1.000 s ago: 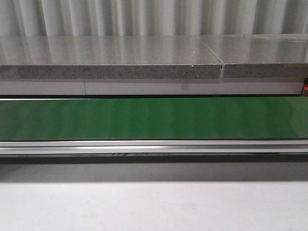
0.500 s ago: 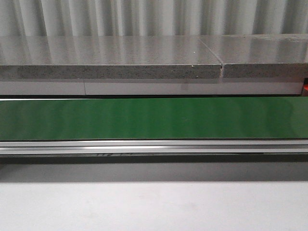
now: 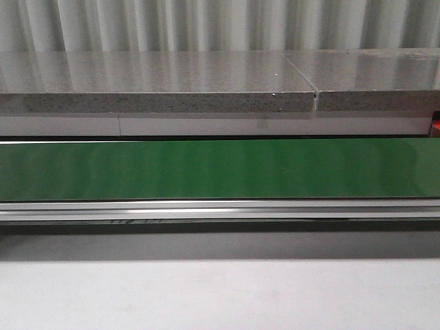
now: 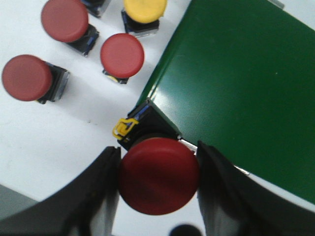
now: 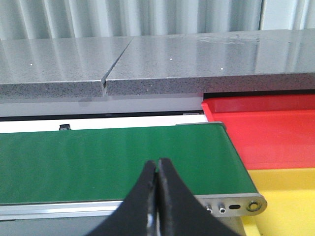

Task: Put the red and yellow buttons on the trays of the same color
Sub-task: 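Lower the left gripper and grasp a red mushroom button, then set the red button on the belt start and open the left gripper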

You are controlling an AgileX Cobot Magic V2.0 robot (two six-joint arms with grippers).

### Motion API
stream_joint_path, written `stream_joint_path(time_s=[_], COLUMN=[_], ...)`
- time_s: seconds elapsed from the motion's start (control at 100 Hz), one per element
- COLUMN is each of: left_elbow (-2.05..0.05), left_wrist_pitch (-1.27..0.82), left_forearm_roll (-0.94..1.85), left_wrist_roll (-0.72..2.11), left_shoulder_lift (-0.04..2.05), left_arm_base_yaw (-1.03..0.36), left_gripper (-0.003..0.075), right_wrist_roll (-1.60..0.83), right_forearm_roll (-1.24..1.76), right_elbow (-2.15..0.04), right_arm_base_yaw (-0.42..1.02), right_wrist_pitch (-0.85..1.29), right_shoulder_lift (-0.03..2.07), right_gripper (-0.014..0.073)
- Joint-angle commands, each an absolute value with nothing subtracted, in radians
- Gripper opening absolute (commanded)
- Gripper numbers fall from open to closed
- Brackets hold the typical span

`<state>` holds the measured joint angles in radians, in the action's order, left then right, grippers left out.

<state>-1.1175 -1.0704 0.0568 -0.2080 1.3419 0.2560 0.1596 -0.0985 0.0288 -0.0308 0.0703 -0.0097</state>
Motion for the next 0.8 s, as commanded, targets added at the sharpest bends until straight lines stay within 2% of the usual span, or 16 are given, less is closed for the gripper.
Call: stream_joint_path(time_s=[0.0,0.37,0.61,0.68,0.79], left_elbow=[-1.179,-1.344,-1.365,-1.365,-1.365], left_wrist_pitch=[-1.059,-1.130,-1.130,-1.126,-1.125], left_forearm_roll=[0.067,0.075,0.075,0.082,0.113], left_wrist_roll=[-0.205,-0.187,-0.164,-0.164,-0.164], left_shoulder_lift=[1.346,1.522,1.584,1.594,1.604], left_arm_base_yaw=[0.228,0.145,0.133,0.133,0.133], left_gripper=[0.0186,0.0190,0.0194,0.0235,0.0389], right_wrist_roll=[0.160,0.160,0.160,0.160,0.160], right_forearm_roll=[-0.107,-0.107,-0.107,-0.107,-0.107], right_elbow=[0.010,0.010,0.010,0.010,0.010], right_arm_base_yaw=[-0.039,-0.039,-0.039,-0.039,-0.039], right_wrist_pitch=[-0.014,-0.014,-0.014,-0.014,-0.014], right_shoulder_lift=[-0.029,-0.029,-0.029,-0.029,-0.029], right_gripper=[-0.0071,-0.0071,-0.0071,-0.0071,-0.0071])
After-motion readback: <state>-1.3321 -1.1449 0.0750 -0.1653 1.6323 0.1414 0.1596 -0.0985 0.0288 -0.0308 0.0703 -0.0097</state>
